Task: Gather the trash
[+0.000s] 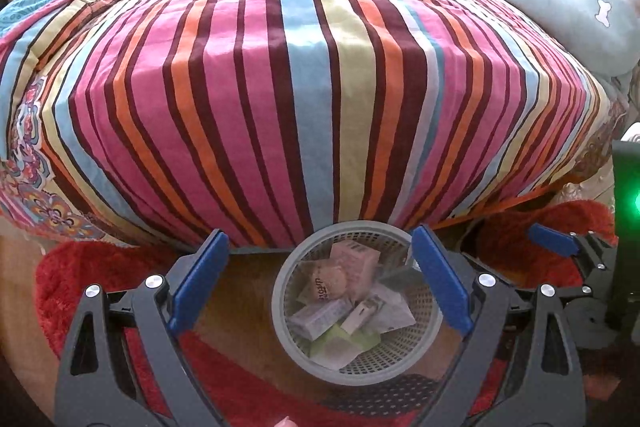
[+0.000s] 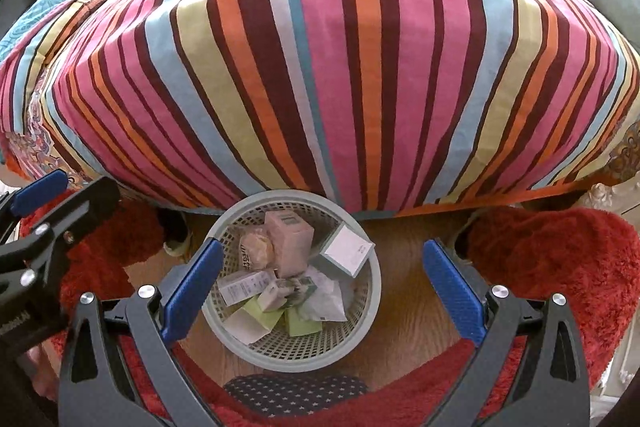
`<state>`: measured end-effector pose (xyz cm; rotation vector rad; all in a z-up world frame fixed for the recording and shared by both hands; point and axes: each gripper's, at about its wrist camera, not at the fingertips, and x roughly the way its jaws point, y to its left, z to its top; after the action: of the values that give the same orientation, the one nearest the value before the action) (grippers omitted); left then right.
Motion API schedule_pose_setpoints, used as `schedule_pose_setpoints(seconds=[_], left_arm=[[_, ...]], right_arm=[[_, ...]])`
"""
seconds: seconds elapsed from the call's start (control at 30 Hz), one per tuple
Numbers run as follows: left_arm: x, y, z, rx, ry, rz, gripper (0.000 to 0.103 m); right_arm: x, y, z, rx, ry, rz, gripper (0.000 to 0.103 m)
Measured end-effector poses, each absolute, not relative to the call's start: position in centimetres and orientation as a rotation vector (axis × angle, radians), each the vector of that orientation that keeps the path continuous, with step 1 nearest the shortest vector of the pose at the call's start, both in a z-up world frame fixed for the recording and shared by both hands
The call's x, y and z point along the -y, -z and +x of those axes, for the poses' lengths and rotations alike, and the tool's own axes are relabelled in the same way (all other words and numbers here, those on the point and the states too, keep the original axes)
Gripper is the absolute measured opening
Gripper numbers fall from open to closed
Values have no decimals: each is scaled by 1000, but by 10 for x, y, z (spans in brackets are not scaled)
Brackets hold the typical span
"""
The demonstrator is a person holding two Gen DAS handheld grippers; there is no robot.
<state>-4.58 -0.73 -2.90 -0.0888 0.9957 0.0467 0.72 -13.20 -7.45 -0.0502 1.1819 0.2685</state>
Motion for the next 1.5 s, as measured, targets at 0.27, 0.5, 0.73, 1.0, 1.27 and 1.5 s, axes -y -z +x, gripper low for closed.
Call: schedule_pose_setpoints(seconds=[0.27, 0.5, 0.73, 1.0, 1.27, 1.5], left_arm=[[2, 32, -46, -1008, -50, -109, 90], [3, 33, -46, -1012, -56, -108, 90], [6, 34, -45, -1019, -50, -99, 90], [7, 35, -45, -1029, -48, -100, 90], [1, 43, -42, -1053, -44, -131, 90], [1, 41, -45, -1017, -72, -114, 90]], right_arm=[[132, 78, 7, -1185, -271, -66, 96], [136, 78, 6, -1180, -255, -54, 96], [139, 76, 6, -1165, -252, -54, 96], [139, 75, 5, -1160, -252, -50, 96], [140, 74, 5, -1158, -248, -56, 96], [138, 78, 5, -1167, -245, -57, 96]])
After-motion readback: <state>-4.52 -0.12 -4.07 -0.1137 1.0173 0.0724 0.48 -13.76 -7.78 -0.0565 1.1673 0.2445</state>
